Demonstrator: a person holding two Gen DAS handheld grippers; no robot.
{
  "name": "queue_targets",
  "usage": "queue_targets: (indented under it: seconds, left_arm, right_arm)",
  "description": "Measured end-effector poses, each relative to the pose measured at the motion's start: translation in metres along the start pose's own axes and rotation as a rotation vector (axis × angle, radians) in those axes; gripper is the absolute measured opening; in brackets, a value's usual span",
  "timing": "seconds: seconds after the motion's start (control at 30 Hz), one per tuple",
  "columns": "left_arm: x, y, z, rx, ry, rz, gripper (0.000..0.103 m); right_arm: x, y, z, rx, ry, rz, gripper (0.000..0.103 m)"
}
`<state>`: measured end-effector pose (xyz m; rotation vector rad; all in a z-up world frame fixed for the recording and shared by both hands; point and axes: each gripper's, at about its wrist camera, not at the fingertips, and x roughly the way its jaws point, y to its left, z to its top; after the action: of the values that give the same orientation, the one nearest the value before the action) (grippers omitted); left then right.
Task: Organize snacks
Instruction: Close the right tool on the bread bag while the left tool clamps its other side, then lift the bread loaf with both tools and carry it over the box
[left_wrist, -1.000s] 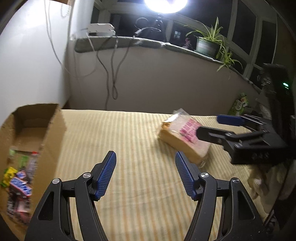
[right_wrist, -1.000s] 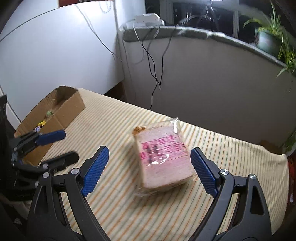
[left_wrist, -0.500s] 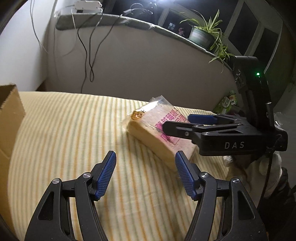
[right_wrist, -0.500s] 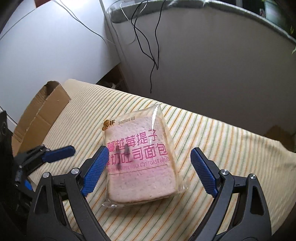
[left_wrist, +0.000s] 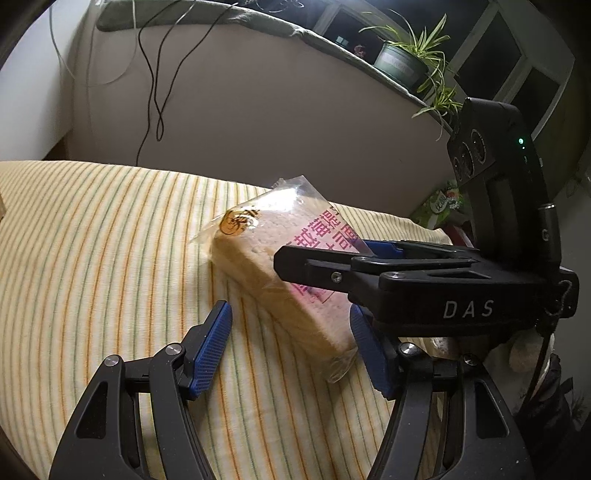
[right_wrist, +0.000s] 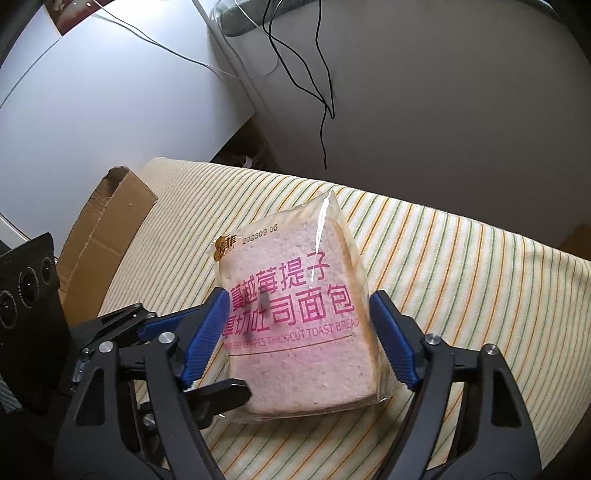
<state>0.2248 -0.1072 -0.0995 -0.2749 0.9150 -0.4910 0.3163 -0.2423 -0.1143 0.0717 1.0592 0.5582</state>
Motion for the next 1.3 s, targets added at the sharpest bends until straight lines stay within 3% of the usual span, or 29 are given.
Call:
queue_targets:
  seconds: [0.43, 0.73, 1.3]
  left_arm:
    - [-0.007, -0.019, -0.002, 0.08, -0.013, 0.048, 0.063]
    - [-0.046, -0.032, -0.008, 0.147, -0.088, 0.108, 0.062]
    - [-0.15, -0.032, -0.029, 0.192, -0.272, 0.201, 0.062]
  right_arm:
    - [-0.011, 0.011, -0.012, 0.052, 0.006, 0.034, 0.059]
    - [-0.038, 0.041, -0.023, 0.047, -0.043, 0.062, 0.059]
    - [-0.084, 0.152, -0.021, -0.078, -0.136, 0.086, 0.059]
